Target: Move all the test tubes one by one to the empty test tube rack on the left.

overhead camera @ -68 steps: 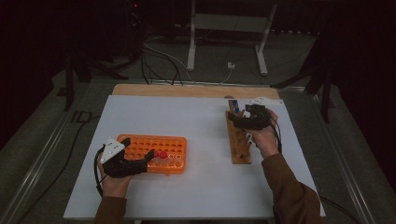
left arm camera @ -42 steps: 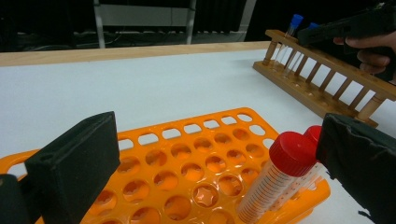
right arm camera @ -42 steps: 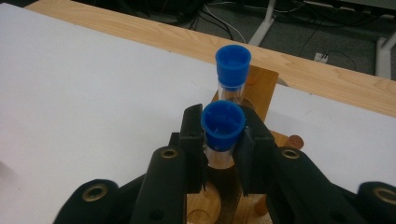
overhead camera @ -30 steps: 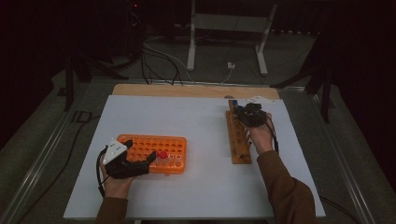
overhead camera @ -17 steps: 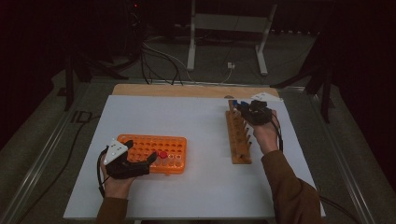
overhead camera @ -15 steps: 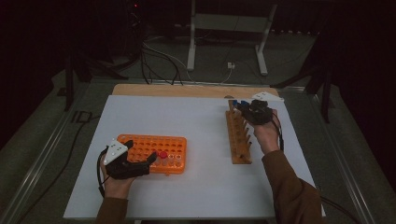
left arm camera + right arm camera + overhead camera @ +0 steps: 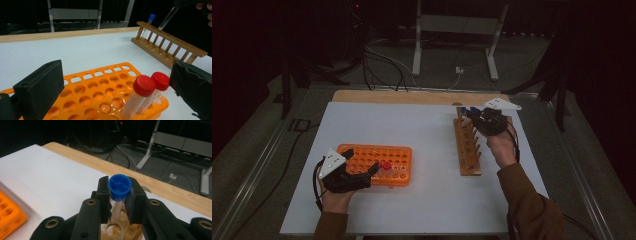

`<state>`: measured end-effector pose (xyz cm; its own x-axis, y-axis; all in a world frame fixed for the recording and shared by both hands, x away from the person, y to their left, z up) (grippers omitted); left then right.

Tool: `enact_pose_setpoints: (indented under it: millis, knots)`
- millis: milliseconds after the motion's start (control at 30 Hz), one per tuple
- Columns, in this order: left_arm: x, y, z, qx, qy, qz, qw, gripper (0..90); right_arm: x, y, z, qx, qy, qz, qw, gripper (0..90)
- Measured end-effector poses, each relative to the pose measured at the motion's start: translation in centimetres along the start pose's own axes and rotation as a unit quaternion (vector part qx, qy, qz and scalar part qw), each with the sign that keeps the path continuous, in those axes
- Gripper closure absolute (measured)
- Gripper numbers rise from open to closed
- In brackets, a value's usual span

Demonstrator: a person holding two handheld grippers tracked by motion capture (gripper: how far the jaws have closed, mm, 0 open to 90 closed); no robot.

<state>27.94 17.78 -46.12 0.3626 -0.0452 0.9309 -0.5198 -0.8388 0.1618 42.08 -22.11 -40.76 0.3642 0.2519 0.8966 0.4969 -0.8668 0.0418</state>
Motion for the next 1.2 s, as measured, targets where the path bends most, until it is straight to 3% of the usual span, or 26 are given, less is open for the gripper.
enact_pose_setpoints:
  millis: [300, 400, 567, 700, 967, 1200]
  knots:
    - [1.0, 0.6, 0.0, -0.005, -0.001, 0.014, 0.9999, 0.6, -0.4, -1.8, -1.0, 0.039, -0.009, -0.015, 0.9991, 76.2]
    - [1.4, 0.8, 0.0, 0.002, 0.008, 0.018, 0.9998, 0.6, -0.6, -2.5, -1.1, 0.053, -0.014, -0.021, 0.9983, 76.1]
    - [2.1, 1.7, 0.6, -0.005, 0.011, 0.027, 0.9996, 0.7, -1.0, -3.9, -1.3, 0.077, -0.024, -0.027, 0.9964, 76.0]
    - [2.4, 2.8, 1.4, -0.003, 0.008, 0.043, 0.9990, 1.3, -1.1, -5.2, -1.5, 0.094, -0.028, -0.034, 0.9946, 76.0]
    - [2.9, 4.8, 3.1, -0.020, 0.002, 0.063, 0.9978, 1.5, -0.9, -7.6, -1.7, 0.136, -0.037, -0.034, 0.9895, 75.9]
    - [3.2, 6.3, 4.3, -0.037, -0.003, 0.069, 0.9969, 3.4, -0.5, -9.8, -1.8, 0.166, -0.038, -0.040, 0.9845, 75.8]
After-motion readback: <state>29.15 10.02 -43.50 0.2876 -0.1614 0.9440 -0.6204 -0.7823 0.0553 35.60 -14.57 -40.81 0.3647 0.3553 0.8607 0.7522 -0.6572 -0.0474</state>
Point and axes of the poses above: each handheld gripper's, and its own axes: z roughly forward along the jaws, x roughly out of its top, y roughly to its right, the point moved 3 cm from there along z, roughly forward along the jaws, and after that the axes turned 1 degree about -x, right-handed, at the moved point
